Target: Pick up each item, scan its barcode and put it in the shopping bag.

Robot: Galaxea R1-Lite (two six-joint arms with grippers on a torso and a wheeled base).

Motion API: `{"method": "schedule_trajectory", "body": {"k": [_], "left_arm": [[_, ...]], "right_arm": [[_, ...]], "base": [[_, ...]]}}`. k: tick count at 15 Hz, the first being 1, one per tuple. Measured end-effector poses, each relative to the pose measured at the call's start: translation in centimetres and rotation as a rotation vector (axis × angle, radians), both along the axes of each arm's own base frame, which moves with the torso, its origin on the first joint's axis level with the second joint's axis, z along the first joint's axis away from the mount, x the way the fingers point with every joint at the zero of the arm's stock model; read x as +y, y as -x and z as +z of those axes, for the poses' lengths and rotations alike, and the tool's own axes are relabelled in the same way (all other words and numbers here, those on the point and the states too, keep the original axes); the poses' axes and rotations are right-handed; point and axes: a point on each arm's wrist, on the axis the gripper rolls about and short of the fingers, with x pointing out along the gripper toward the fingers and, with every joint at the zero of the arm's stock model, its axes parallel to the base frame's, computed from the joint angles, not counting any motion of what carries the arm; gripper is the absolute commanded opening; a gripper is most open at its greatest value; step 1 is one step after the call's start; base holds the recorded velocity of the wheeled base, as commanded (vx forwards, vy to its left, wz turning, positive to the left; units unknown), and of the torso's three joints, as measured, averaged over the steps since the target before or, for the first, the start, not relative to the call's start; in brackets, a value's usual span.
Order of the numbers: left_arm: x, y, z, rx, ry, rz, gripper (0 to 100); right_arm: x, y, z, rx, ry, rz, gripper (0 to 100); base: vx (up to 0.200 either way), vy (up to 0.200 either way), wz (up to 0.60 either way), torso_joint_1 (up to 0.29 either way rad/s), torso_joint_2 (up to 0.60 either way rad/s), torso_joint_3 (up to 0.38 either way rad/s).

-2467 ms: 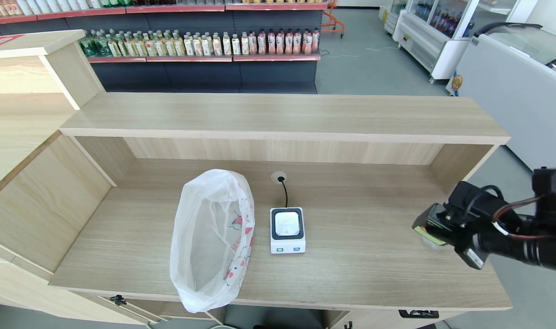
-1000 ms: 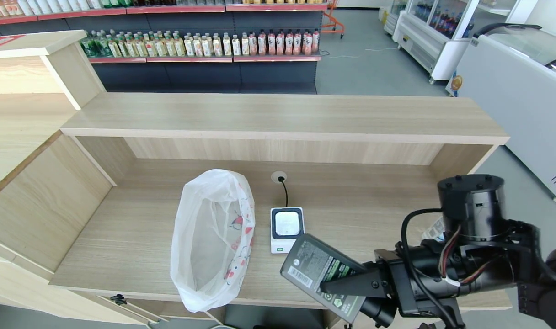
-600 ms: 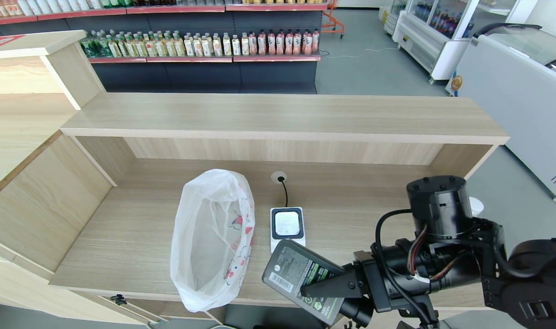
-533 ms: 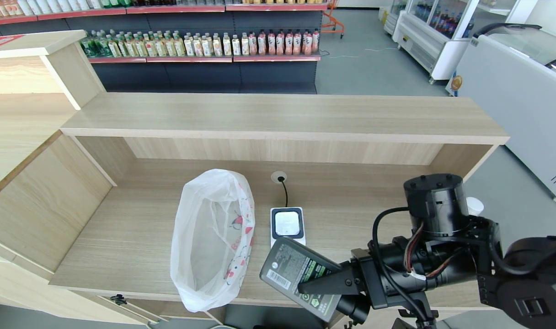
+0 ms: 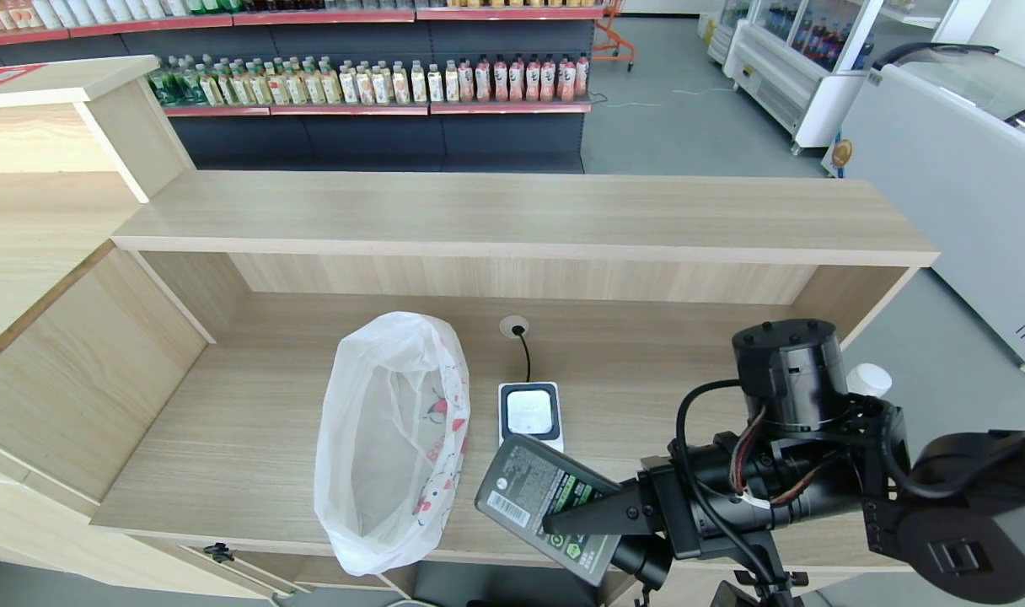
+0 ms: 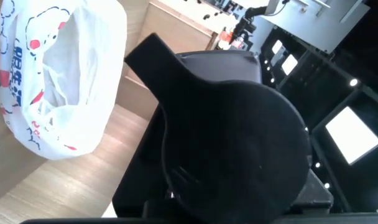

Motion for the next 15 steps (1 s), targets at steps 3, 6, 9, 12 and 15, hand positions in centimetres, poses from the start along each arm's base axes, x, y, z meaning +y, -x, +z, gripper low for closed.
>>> {"method": "schedule_trajectory", "body": {"k": [3, 6, 9, 12, 15], "left_arm": [[0.0, 0.0, 0.0, 0.0, 0.0, 0.0, 100], [0.0, 0.0, 0.0, 0.0, 0.0, 0.0, 100], [0.0, 0.0, 0.0, 0.0, 0.0, 0.0, 100], [0.0, 0.0, 0.0, 0.0, 0.0, 0.0, 100], [0.0, 0.0, 0.0, 0.0, 0.0, 0.0, 100]], "right_arm": [[0.2, -0.1, -0.3, 0.009, 0.006, 0.002, 0], [0.3, -0.4, -0.8, 0.022, 0.015, 0.0, 0], [0.5, -0.7, -1.5, 0.044, 0.029, -0.002, 0], [0.7, -0.9, -1.8, 0.053, 0.034, -0.002, 0], [0.7, -0.9, -1.8, 0.074, 0.035, -0.007, 0]], "base": [[0.0, 0.0, 0.0, 0.0, 0.0, 0.0], [0.0, 0.0, 0.0, 0.0, 0.0, 0.0], [0.0, 0.0, 0.0, 0.0, 0.0, 0.0], [0.0, 0.0, 0.0, 0.0, 0.0, 0.0], [0.0, 0.0, 0.0, 0.0, 0.0, 0.0]]}}
